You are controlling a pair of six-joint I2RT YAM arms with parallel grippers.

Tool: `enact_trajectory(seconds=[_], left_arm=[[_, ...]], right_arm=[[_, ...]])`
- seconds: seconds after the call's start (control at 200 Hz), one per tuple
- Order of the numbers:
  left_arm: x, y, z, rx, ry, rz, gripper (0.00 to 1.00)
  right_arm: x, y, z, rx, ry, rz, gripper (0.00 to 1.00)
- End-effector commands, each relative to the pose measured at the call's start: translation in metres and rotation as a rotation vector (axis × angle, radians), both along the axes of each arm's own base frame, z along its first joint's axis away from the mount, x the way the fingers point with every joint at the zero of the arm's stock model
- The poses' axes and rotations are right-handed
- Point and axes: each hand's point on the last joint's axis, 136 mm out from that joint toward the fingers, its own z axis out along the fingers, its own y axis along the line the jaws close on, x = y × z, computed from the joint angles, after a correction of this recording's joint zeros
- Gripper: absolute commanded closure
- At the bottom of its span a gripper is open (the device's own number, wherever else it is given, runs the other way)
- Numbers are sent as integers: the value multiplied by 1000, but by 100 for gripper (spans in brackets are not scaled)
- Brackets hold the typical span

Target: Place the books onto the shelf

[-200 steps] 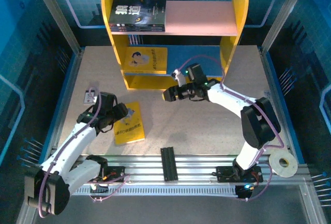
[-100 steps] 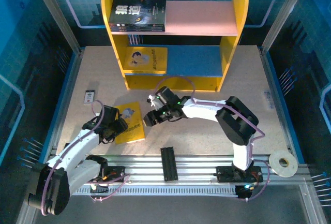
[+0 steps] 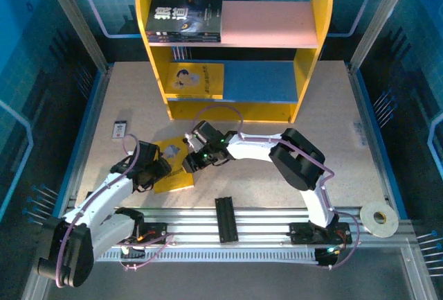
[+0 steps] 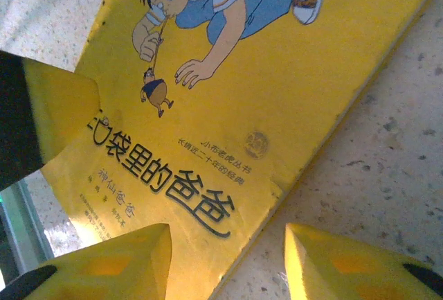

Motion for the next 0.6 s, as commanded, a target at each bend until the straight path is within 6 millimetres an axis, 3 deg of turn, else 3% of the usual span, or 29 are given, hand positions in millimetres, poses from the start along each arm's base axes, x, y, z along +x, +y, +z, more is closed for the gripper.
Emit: enact_trajectory(seconds=[0.0,0.22,0.44,0.595], left_arm=[[0,-13,-7,-84,13,-13,35],[21,-47,0,-165,-29,-144,36],[38,-98,9,-182,-33,-353,37],[38,-85,6,-93,3,-337,37]], right_arm=[[-2,4,-7,-40,-20,30,54],[13,-5,-8,-54,-19,15,56],[33,-35,-8,-79,-20,-52,56],[44,-53,-9,-101,-25,-85,56]])
